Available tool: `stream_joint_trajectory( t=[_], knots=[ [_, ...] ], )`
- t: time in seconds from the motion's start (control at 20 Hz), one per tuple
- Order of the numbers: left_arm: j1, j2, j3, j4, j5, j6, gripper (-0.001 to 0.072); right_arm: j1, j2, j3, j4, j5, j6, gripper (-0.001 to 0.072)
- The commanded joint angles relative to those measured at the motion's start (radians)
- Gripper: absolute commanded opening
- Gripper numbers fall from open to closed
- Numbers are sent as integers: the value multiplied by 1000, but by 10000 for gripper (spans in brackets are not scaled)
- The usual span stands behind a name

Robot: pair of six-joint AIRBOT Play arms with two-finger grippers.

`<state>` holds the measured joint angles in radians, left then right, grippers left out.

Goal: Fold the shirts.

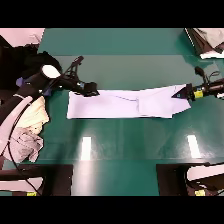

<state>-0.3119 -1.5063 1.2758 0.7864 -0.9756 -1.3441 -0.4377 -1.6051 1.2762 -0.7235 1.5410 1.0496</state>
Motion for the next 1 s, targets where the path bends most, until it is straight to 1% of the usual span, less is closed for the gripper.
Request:
stream_joint_trajectory(
  t=[0.0,0.1,0.15,0.3,0.4,0.55,0.7,0.85,0.95],
  knots=[
    [-96,-93,111,5,32,-11,23,35,141,2,63,-6,84,15],
    [-143,-180,202,5,26,-11,24,77,212,5,149,-21,114,15],
    [-166,-225,243,5,18,-11,24,108,234,25,166,-24,137,14],
    [-213,-344,338,1,3,-13,24,225,233,177,164,-9,205,15],
    [-225,-401,365,-11,31,-18,24,313,206,289,146,0,251,14],
    [-223,-435,369,-31,91,-53,24,454,134,446,98,36,305,14],
    [-223,-436,369,-24,130,-54,24,567,55,565,31,72,343,15],
    [-196,-435,370,-23,114,-54,24,636,-10,653,13,90,359,15],
    [-163,-431,370,-23,64,-53,24,668,-45,697,13,81,364,15]
  ],
)
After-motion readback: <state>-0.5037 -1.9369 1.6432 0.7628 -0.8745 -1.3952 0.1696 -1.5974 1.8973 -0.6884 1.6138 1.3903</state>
